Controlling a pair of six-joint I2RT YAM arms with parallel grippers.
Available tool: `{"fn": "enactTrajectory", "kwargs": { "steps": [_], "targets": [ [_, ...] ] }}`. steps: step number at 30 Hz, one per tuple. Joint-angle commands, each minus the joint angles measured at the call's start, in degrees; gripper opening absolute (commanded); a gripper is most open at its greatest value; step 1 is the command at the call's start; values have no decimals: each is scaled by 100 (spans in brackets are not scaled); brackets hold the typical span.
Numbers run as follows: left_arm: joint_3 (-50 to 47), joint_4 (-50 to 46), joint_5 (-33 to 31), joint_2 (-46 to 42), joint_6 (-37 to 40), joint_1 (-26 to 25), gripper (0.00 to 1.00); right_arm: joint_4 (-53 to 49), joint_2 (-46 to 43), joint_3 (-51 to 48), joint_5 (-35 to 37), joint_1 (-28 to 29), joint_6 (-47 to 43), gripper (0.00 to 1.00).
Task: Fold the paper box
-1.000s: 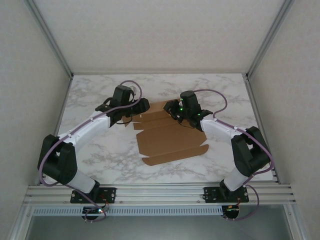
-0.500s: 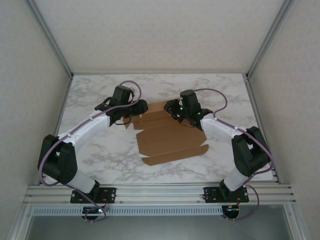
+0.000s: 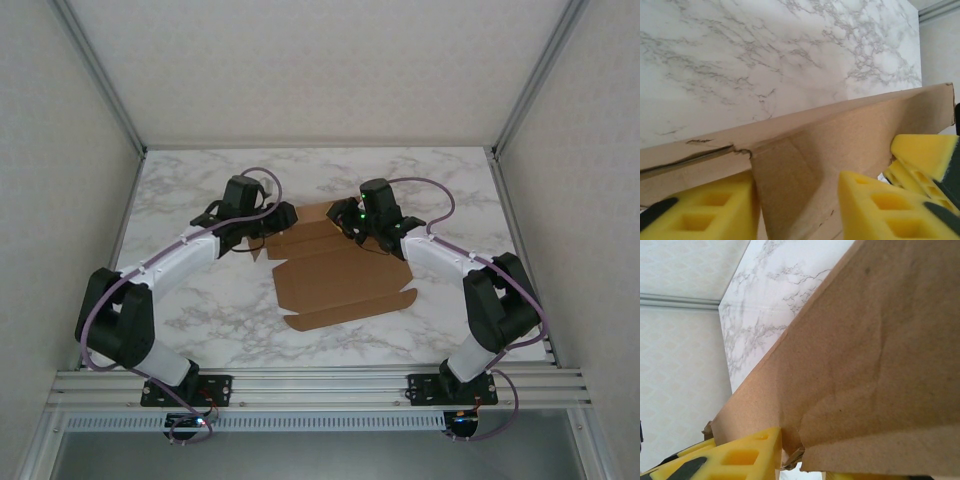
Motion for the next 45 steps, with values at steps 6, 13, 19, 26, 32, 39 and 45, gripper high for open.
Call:
{"fn": "enactTrajectory", "kwargs": {
  "steps": [6,13,19,26,32,39,45],
  "targets": [
    [-76,441,16,46,-111,25,17,-66,149,71,-93,-39,141,25],
    [-152,440,-70,-2,-74,57,16,-87,134,44,8,-38,183,25],
    [-277,-118,-839,-459,114,168,58,-138,122,86,151,-64,254,26],
    [-877,-107,-1204,-1159,-169,175,48,-189,215,267,191,-83,281,27],
    [-1363,82,-1374,-966,-379,3,44,-158,263,291,179,-79,264,27],
    [-1342,290,-1895,-322,-597,-196,47,-152,233,258,174,-75,240,27],
    [-1186,534,-2286,171,-708,-353,47,-189,271,350,165,-52,220,27]
  ]
}}
